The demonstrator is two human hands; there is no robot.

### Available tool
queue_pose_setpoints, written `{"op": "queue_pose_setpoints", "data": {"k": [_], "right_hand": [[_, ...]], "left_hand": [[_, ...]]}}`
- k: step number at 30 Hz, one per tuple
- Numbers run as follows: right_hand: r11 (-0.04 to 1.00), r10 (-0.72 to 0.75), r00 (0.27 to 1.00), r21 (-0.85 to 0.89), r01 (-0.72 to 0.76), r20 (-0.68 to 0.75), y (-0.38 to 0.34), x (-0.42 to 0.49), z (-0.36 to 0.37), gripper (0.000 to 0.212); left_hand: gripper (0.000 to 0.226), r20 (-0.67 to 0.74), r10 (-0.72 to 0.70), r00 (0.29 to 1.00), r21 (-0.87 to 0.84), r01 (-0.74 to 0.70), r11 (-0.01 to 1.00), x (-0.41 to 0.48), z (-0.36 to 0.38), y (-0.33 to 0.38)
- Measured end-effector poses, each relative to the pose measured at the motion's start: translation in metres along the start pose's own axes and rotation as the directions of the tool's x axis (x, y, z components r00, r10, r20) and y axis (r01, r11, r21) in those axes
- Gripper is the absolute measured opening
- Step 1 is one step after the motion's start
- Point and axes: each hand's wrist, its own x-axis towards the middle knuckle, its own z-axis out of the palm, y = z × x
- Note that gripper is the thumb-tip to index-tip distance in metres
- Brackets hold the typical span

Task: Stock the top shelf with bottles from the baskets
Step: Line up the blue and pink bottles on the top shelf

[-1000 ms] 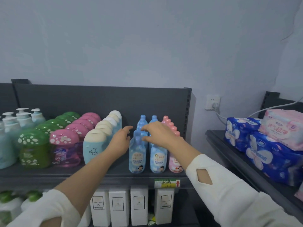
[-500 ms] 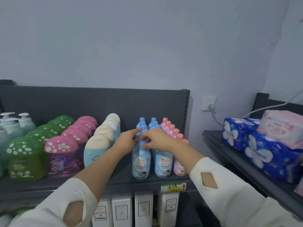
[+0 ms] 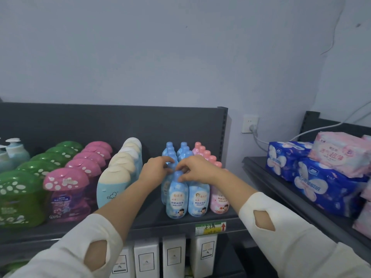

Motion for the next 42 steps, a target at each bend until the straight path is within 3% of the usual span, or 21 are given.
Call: {"op": "queue_pose_setpoints", "data": {"k": [9, 15, 20, 23, 25, 28, 34, 42], "right_hand": [[1.0, 0.027, 1.0, 0.012, -0.026, -0.014, -0.001, 0.0, 0.001, 0.032], [0.998, 0.049, 0.999, 0.049, -0.049, -0.013, 0.0, 0.0, 0.002, 0.036], [0.995, 0.079, 0.996, 0.051, -0.08, 0.028, 0.001, -0.001, -0.002, 0.037], [0.993, 0.121, 0.988, 0.02, -0.12, -0.097, 0.003, 0.003, -0.01, 0.02], [0.984, 0.166, 0.971, -0.041, -0.176, -0.173, 0.01, 0.014, -0.012, 0.024], [0.975, 0.167, 0.978, -0.129, -0.182, -0.123, 0.01, 0.025, -0.014, 0.025], [0.983, 0.041, 0.996, -0.183, -0.025, 0.084, -0.003, 0.04, -0.008, 0.038], [0.984, 0.023, 0.996, -0.178, -0.007, 0.086, -0.002, 0.04, -0.011, 0.036]], "left_hand": [[0.031, 0.003, -0.025, 1.0, 0.011, 0.025, 1.0, 0.004, 0.003, 0.002], [0.035, 0.035, -0.054, 0.998, -0.121, 0.058, 0.991, 0.0, 0.0, -0.006], [0.03, 0.037, -0.093, 0.995, -0.122, 0.097, 0.988, -0.011, 0.004, -0.01], [0.032, 0.05, -0.084, 0.995, -0.069, 0.088, 0.994, -0.017, 0.008, -0.016], [0.033, 0.038, -0.074, 0.997, -0.044, 0.076, 0.996, -0.019, 0.009, -0.02], [0.032, 0.021, -0.067, 0.998, -0.044, 0.068, 0.997, -0.018, 0.007, -0.023], [0.024, 0.085, -0.062, 0.994, -0.058, 0.067, 0.996, -0.013, 0.012, -0.028], [0.026, 0.086, -0.052, 0.995, -0.067, 0.058, 0.996, -0.011, 0.011, -0.03]]}}
